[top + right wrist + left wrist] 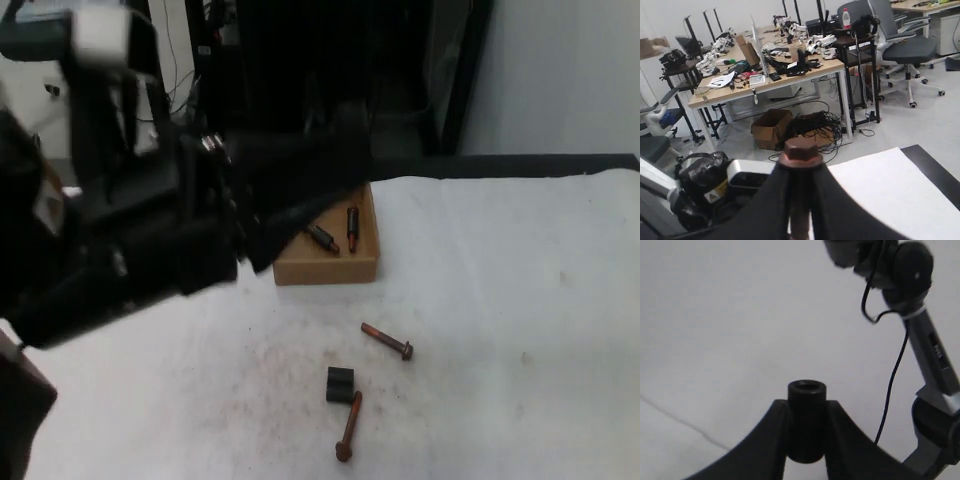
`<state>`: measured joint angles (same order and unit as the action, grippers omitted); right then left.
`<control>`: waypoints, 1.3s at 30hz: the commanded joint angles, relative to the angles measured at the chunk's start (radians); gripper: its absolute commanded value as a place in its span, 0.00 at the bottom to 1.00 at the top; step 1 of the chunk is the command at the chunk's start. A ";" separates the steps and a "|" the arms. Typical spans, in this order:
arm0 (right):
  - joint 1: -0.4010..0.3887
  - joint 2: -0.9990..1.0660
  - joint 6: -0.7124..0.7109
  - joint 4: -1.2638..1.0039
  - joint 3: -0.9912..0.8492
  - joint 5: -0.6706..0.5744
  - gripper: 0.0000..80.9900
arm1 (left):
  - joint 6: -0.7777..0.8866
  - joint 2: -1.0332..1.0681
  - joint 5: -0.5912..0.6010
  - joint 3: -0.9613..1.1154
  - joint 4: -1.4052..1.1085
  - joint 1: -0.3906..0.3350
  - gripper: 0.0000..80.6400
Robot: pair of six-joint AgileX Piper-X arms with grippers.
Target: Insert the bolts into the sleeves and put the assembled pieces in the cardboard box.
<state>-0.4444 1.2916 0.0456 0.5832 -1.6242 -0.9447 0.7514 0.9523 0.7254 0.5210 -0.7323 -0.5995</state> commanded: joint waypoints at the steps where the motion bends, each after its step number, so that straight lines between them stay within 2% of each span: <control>1: -0.070 -0.044 -0.014 -0.073 0.099 0.138 0.01 | 0.020 -0.014 0.026 0.002 -0.106 0.013 0.00; 4: -0.117 -0.087 0.054 -0.236 0.245 0.275 0.01 | 0.020 -0.014 0.072 0.002 -0.117 0.038 0.00; 7: -0.127 -0.119 0.179 -0.470 0.398 0.369 0.01 | 0.020 -0.014 0.114 0.002 -0.117 0.059 0.00; 12: -0.127 -0.124 0.390 -0.934 0.593 0.392 0.01 | 0.020 -0.014 0.128 0.002 -0.111 0.084 0.00; 15: -0.127 -0.124 0.403 -1.076 0.648 0.378 0.01 | 0.020 -0.014 0.135 0.002 -0.078 0.095 0.00; 19: -0.127 -0.127 0.435 -1.104 0.652 0.283 0.01 | -0.038 -0.014 0.182 0.002 0.006 0.117 0.00; 25: -0.127 -0.126 0.469 -1.095 0.652 0.059 0.01 | -0.147 -0.014 0.180 0.002 0.048 0.143 0.00; 32: -0.127 -0.126 0.479 -1.095 0.652 0.033 0.01 | -0.153 -0.014 0.158 0.005 0.048 0.154 0.00; 39: -0.172 -0.117 0.471 -1.095 0.652 0.064 0.01 | -0.175 -0.004 0.176 0.030 0.083 0.154 0.00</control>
<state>-0.5955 1.1778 0.5232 -0.4999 -0.9713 -0.8964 0.5898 0.9481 0.8884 0.5305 -0.6653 -0.4493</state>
